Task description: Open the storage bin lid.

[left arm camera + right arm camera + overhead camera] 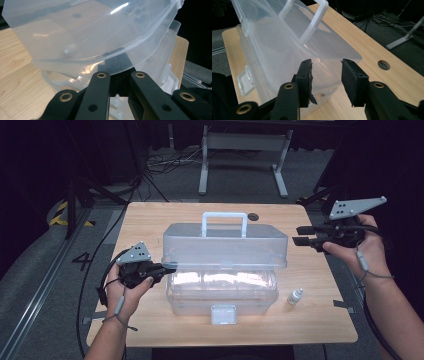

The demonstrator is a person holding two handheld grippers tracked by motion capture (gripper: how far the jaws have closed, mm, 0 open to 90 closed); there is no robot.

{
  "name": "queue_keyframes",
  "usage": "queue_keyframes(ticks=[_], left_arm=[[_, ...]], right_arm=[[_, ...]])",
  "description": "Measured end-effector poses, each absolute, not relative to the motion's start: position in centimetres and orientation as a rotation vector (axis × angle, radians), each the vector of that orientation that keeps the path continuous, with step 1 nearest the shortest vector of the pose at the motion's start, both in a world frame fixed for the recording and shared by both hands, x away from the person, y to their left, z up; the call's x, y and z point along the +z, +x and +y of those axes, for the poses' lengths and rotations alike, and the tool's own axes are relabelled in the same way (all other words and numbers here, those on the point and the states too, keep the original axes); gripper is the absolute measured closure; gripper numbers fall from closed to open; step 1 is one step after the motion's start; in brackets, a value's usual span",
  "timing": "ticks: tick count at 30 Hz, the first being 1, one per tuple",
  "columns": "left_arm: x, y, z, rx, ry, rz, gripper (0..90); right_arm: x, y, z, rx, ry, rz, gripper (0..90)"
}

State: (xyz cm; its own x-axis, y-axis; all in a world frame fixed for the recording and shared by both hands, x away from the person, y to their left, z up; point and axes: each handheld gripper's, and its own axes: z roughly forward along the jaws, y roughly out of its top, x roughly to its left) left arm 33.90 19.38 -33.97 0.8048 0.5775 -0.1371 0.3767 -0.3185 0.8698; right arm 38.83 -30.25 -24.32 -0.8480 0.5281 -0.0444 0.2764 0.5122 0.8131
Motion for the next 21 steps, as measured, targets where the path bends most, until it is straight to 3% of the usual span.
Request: queue_keyframes(ticks=[21], left_arm=[[-33.9,33.8,19.2,0.270,1.963,0.716,88.8]], right_arm=[[-32.6,35.5,-33.1,1.315,0.835,2.387,64.8]])
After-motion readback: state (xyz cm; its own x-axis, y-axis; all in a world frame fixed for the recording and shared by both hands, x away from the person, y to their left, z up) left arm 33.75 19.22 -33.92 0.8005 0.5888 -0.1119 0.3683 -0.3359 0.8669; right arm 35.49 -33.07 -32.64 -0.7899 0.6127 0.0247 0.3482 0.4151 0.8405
